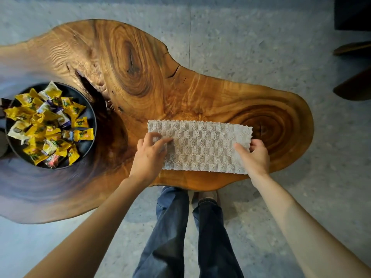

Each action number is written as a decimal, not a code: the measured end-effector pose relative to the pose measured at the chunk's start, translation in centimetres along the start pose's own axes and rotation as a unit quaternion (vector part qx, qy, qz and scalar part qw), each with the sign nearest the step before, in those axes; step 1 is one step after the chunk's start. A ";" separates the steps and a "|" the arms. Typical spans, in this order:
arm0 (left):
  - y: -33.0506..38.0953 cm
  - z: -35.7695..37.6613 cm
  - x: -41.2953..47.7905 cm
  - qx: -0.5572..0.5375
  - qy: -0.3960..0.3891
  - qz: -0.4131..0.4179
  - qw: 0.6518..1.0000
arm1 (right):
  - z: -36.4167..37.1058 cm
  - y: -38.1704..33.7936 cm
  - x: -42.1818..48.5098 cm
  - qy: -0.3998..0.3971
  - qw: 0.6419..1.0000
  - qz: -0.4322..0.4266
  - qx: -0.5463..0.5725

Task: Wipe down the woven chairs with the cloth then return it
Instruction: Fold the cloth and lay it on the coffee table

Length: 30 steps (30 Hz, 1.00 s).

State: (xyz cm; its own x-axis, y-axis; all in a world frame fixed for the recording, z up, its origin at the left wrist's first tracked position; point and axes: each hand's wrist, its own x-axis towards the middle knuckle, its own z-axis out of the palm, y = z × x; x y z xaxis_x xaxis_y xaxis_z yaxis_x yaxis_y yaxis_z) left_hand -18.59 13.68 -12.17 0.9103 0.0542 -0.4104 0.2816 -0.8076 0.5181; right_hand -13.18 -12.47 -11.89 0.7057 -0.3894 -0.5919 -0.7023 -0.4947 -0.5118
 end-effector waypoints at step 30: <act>-2.4 -2.7 -1.8 -0.237 0.089 -0.145 0.956 | 10.5 -7.2 -9.0 -0.070 0.912 -0.369 -0.164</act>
State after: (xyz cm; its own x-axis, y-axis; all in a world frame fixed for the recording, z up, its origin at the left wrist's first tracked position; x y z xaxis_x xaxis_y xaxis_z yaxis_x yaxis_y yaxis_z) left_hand -20.07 17.13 -10.71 0.7989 0.3681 -0.4756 0.5969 -0.3884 0.7021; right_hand -15.42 2.74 -9.39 0.9402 0.2349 -0.2467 0.0408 -0.7967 -0.6030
